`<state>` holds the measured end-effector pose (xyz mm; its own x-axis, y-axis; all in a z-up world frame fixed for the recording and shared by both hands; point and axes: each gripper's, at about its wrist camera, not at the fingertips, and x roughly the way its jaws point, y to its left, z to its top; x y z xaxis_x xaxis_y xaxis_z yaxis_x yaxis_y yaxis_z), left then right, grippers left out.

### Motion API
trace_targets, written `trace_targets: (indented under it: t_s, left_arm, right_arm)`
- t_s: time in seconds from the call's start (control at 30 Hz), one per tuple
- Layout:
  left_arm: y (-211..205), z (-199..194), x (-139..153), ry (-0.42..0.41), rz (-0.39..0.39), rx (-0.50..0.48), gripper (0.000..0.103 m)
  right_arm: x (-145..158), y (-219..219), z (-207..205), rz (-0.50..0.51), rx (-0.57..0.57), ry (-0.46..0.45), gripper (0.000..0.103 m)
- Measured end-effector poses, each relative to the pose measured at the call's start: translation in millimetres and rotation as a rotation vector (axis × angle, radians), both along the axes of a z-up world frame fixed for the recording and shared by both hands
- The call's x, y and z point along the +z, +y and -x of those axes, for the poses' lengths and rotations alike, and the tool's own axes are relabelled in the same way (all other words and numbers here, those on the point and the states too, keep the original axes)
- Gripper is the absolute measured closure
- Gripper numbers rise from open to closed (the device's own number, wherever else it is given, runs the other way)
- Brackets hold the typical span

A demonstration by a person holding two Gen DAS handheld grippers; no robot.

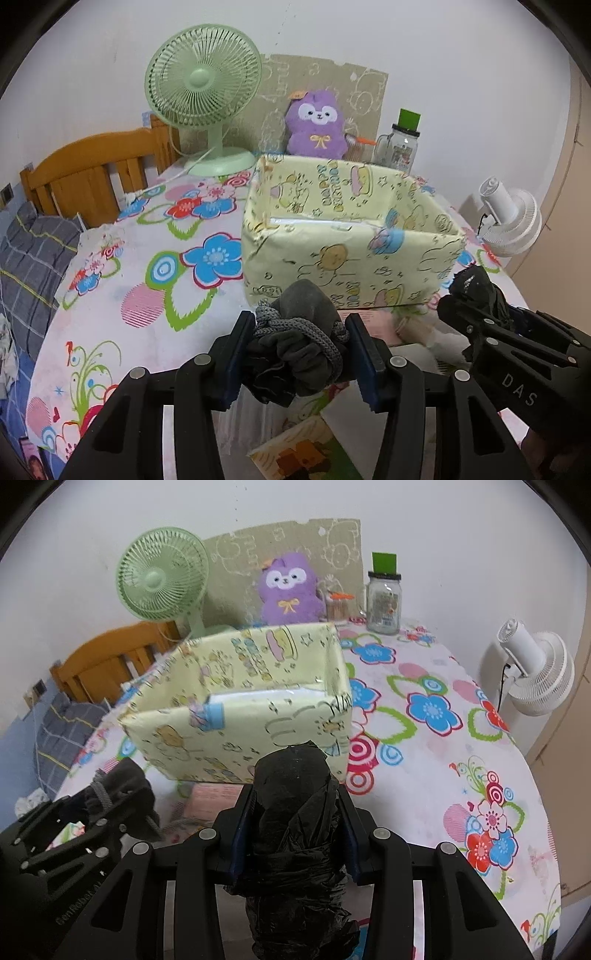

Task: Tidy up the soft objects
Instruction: 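Carry both items over the yellow box while the left gripper releases the grey sock inside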

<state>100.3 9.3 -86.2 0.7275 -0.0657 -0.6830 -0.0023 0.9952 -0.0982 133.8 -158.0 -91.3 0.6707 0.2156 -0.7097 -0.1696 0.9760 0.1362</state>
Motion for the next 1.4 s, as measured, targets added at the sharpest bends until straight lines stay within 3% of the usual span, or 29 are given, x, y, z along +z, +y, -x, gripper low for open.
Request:
trace_targets:
  t_s: [0.73,1.4]
  left_arm:
    - [-17.4,20.6,54.1,-0.099,-0.038,-0.020,0.052]
    - [-9.9,-0.9,80.8,-0.142,-0.053,-0.024,0.052]
  right_arm:
    - [59.4,-7.8,24.9,-0.050,0.015,-0.108,0.058]
    - [86.1,-2.6,4.2,-0.059,0.022,-0.156,0.058]
